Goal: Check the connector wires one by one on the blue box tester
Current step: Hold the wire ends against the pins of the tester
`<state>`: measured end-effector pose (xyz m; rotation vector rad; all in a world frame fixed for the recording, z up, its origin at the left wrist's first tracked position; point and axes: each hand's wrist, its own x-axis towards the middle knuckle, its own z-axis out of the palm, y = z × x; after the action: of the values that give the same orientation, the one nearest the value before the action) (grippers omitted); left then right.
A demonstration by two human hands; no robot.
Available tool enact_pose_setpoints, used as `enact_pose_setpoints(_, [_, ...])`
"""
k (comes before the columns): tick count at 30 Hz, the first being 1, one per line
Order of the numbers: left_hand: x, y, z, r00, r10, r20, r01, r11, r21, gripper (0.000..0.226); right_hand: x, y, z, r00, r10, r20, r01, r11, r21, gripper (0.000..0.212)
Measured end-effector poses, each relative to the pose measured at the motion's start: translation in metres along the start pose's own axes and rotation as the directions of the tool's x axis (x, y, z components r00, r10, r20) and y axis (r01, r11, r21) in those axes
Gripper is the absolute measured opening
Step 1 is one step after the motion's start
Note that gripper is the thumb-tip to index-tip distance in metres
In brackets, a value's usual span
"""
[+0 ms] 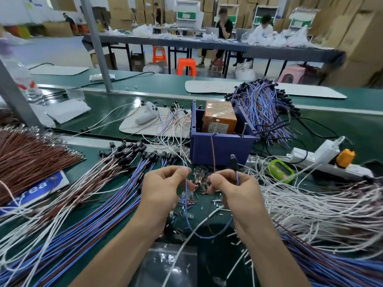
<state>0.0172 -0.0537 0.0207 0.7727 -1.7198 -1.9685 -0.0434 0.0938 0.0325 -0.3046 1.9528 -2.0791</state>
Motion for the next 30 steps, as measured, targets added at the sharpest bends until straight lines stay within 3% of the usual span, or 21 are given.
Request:
enact_pose_setpoints(2, [0.006, 0.009, 0.007, 0.999, 0.021, 0.035, -0.022, 0.999, 0.033, 0.019, 0.004, -0.001, -0.007, 0.995, -0.013, -0.099, 0.020, 0.997, 0.070, 0.025])
enact_pose_setpoints(5, [0.015, 0.022, 0.019, 0.995, -0.017, 0.094, 0.025, 0.996, -0.083, 0.023, 0.010, -0.003, -0.016, 0.976, 0.032, -0.217, 0.002, 0.988, 0.156, 0.017])
enact_pose_setpoints(9, [0.026, 0.036, 0.037, 0.995, -0.018, 0.102, 0.030, 0.992, -0.121, 0.019, 0.018, -0.003, -0.025, 0.953, 0.110, -0.282, -0.056, 0.980, 0.192, 0.022])
enact_pose_setpoints(14, [0.038, 0.037, 0.055, 0.996, 0.062, -0.062, -0.060, 0.997, 0.043, 0.008, 0.032, 0.001, -0.028, 0.949, 0.156, -0.273, -0.083, 0.962, 0.261, 0.022])
enact_pose_setpoints(19, [0.037, 0.027, 0.063, 0.909, 0.368, -0.194, -0.255, 0.862, 0.437, 0.021, 0.037, 0.008, -0.027, 0.960, 0.129, -0.248, -0.055, 0.957, 0.285, 0.025])
enact_pose_setpoints(30, [0.048, 0.022, 0.068, 0.875, 0.466, -0.132, -0.357, 0.804, 0.475, 0.029, 0.034, 0.008, -0.025, 0.973, 0.085, -0.215, -0.034, 0.972, 0.233, 0.040])
